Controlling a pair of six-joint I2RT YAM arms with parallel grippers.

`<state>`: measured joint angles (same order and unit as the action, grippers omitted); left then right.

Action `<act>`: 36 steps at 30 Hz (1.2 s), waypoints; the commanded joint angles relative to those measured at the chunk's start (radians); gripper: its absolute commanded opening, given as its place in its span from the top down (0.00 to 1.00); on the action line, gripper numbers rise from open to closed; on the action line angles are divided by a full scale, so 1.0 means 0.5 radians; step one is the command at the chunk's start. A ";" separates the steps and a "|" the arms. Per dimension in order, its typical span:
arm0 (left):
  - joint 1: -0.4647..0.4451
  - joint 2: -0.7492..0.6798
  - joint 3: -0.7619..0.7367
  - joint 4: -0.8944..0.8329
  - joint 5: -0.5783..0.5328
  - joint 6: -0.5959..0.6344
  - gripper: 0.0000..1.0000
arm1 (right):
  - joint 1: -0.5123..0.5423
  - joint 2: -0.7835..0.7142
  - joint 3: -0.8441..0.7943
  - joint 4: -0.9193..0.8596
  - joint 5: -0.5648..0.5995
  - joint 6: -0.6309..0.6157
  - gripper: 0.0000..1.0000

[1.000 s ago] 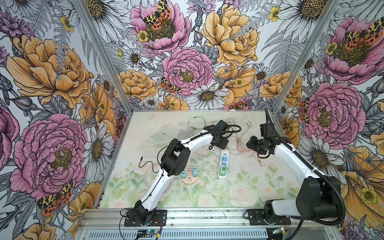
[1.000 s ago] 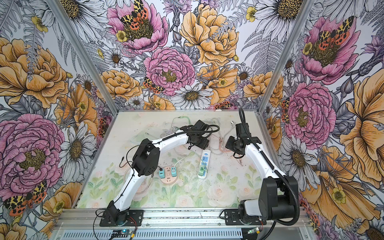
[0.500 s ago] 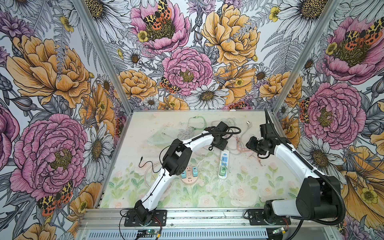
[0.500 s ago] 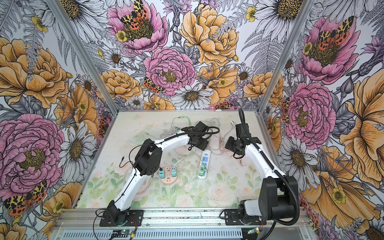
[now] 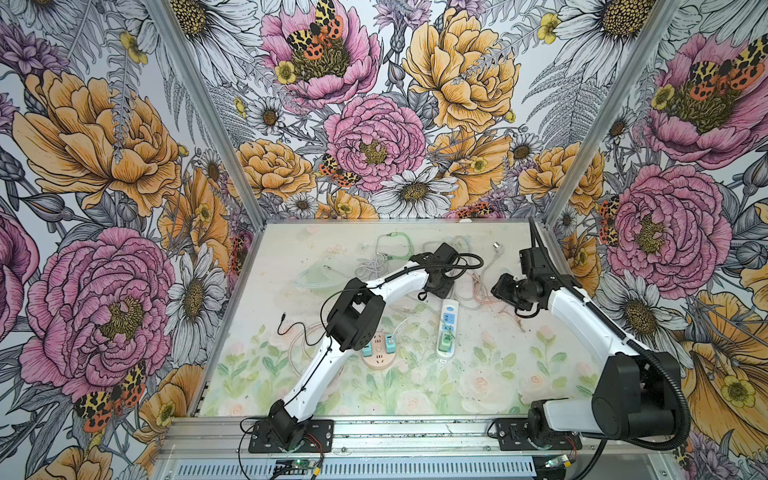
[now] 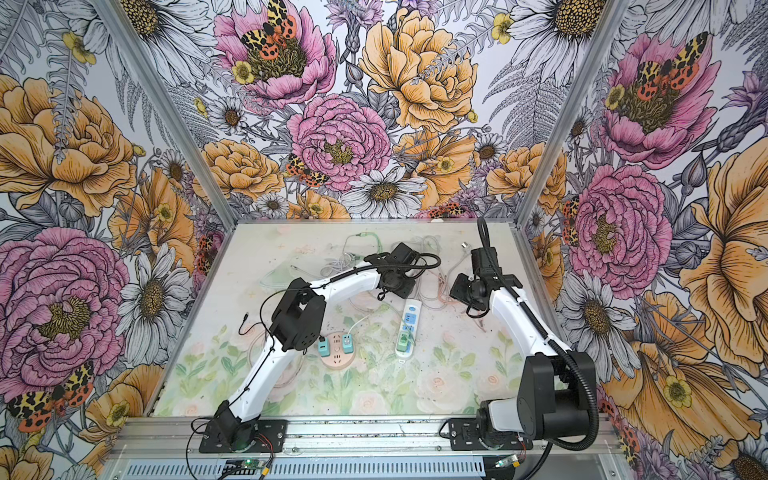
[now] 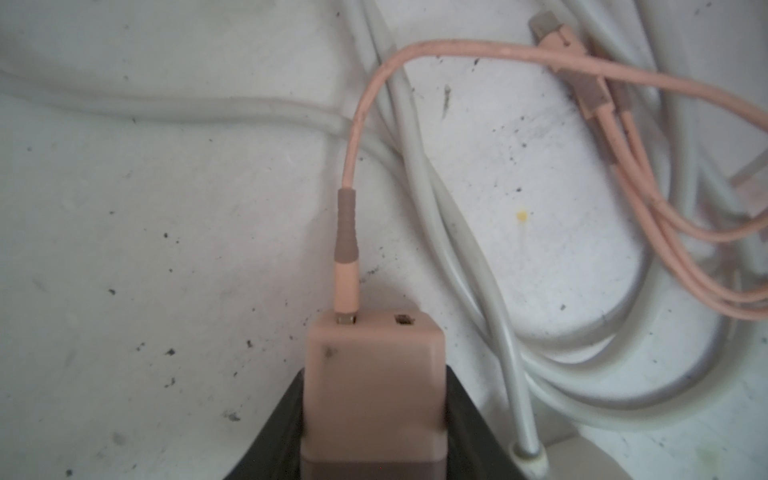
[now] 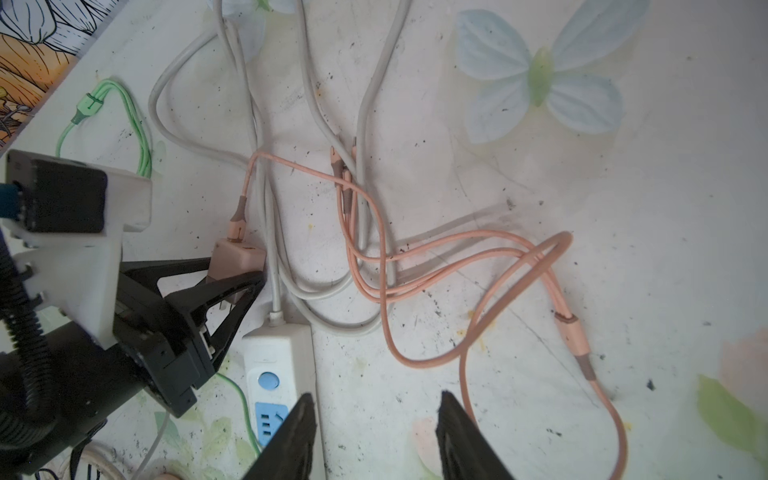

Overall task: Insert the plug
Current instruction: 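Lower left gripper and grasp the pink charger while right gripper approaches, then lift pink charger with left gripper while right gripper grasps it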

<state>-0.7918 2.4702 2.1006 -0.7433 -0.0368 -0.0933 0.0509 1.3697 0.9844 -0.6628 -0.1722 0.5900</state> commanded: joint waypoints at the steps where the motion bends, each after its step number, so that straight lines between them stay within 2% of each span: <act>1: -0.009 -0.022 -0.011 -0.017 0.059 0.056 0.63 | -0.010 0.016 -0.016 0.048 -0.110 -0.007 0.50; 8: -0.037 -0.305 -0.350 0.323 0.195 0.154 0.65 | -0.010 -0.039 -0.064 0.247 -0.464 0.015 0.44; 16: -0.072 -0.651 -0.761 0.732 0.295 0.274 0.67 | -0.011 -0.076 -0.105 0.347 -0.596 0.042 0.43; 25: -0.085 -0.852 -1.002 0.888 0.435 0.371 0.65 | -0.007 -0.177 -0.169 0.469 -0.744 0.063 0.42; 36: -0.095 -1.006 -1.094 0.913 0.637 0.526 0.64 | 0.007 -0.153 -0.173 0.473 -0.950 0.033 0.42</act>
<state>-0.8341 2.0262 1.5612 -0.3321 0.2260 0.1314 0.0509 1.3022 0.9058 -0.4576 -0.5941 0.6125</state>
